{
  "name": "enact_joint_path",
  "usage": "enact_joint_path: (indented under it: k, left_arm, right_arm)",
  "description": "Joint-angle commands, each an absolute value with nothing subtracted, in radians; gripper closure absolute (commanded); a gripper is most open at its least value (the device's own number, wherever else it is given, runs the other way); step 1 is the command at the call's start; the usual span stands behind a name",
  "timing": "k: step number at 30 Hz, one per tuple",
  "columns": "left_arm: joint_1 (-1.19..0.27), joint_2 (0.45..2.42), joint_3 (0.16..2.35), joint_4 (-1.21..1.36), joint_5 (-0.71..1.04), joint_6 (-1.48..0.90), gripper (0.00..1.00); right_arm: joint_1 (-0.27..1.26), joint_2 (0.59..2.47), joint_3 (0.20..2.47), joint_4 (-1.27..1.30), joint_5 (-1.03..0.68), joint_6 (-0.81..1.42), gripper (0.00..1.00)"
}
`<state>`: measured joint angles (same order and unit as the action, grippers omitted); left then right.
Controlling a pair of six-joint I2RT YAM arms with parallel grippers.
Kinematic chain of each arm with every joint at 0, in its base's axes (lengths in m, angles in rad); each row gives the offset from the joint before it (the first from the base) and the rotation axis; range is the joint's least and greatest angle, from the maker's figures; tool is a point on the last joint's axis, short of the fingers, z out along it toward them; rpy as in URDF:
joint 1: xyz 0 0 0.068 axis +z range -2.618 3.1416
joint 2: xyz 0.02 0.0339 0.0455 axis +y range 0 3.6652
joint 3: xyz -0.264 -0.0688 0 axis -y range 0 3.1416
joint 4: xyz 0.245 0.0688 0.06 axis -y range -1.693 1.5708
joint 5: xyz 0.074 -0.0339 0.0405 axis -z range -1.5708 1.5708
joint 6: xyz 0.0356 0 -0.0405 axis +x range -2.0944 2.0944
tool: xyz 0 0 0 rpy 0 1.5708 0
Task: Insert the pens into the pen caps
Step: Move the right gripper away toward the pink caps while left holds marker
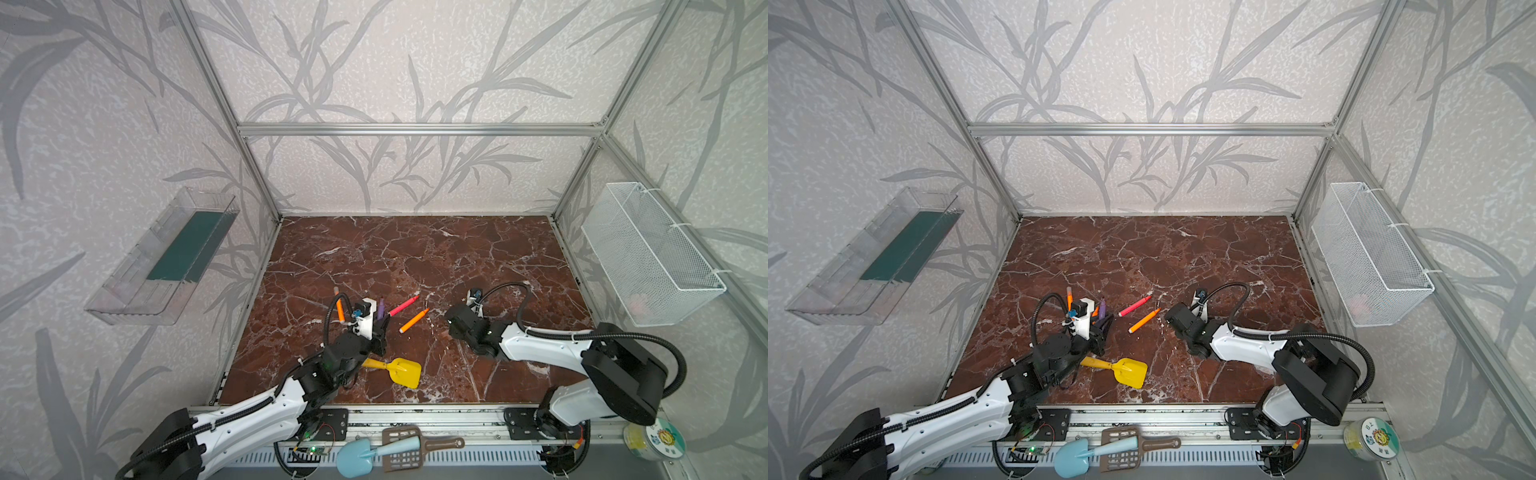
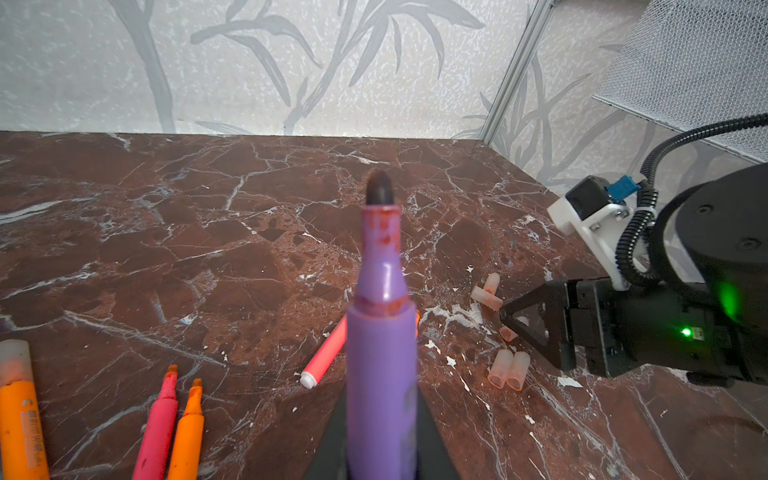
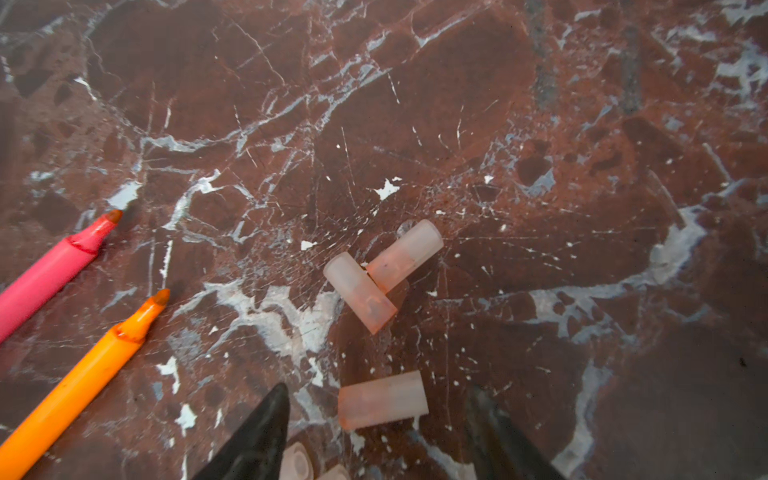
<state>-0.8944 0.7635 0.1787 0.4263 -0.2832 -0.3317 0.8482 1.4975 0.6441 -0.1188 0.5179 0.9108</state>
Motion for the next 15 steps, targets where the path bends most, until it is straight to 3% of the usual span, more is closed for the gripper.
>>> enact_joint_path:
  k: [1, 9, 15]
  left_arm:
    - [-0.89, 0.749, 0.169, 0.423, -0.3, -0.326, 1.0]
    - [-0.89, 0.752, 0.175, 0.419, -0.291, -0.325, 1.0]
    - [-0.89, 0.76, 0.176, 0.424, -0.286, -0.327, 1.0]
  right_arm:
    - [0.842, 1.542, 0.688, -0.2, 0.566, 0.91, 0.34]
    - [0.841, 1.601, 0.71, -0.262, 0.607, 0.92, 0.37]
    - [0.841, 1.572, 0.676, -0.267, 0.616, 0.94, 0.45]
